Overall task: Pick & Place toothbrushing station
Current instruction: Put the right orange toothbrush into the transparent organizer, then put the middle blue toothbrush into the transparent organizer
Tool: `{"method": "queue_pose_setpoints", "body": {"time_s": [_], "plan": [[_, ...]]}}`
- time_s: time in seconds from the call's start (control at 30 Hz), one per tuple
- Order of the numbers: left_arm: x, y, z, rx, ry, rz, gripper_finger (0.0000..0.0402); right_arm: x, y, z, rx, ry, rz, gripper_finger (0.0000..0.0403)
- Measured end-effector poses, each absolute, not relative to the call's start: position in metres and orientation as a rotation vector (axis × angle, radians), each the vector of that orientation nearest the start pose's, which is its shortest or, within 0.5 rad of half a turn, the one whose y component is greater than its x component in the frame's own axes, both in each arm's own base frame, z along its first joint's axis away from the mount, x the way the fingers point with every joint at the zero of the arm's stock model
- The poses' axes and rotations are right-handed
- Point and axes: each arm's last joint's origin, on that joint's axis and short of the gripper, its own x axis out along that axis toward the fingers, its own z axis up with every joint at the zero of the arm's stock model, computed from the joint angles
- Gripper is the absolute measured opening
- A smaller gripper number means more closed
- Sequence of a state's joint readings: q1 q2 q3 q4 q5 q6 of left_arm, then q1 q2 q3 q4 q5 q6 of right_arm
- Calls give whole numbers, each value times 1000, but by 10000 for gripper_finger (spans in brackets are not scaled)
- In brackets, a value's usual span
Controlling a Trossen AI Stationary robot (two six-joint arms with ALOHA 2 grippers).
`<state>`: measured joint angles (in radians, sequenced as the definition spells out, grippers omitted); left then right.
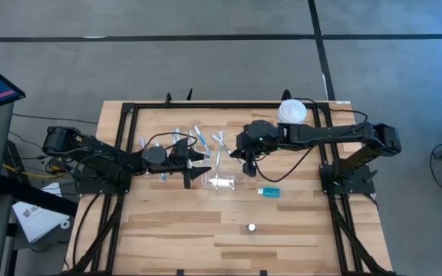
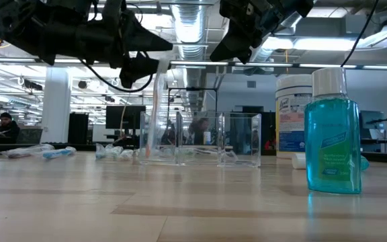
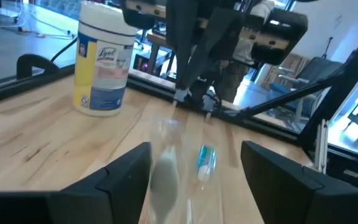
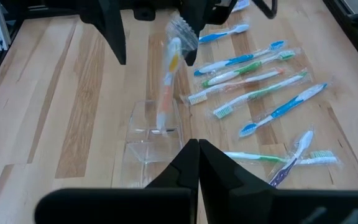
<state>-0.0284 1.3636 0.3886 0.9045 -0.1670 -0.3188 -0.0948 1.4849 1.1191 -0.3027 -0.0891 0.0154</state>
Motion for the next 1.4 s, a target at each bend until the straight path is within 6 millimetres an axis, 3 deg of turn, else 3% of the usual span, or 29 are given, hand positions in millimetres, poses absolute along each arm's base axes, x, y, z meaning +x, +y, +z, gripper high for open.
{"method": "queue_pose_setpoints", "body": {"time_s": [0.57,1.03,1.4], "plan": [[249,0,193,-182,-10,210,240,322,-28,275,77,669,-10,0],[236,6,220,-233,-149,339,240,322,-28,275,77,670,-11,0],[226,11,217,-214,-44,536,240,322,-28,274,80,675,-11,0]]}}
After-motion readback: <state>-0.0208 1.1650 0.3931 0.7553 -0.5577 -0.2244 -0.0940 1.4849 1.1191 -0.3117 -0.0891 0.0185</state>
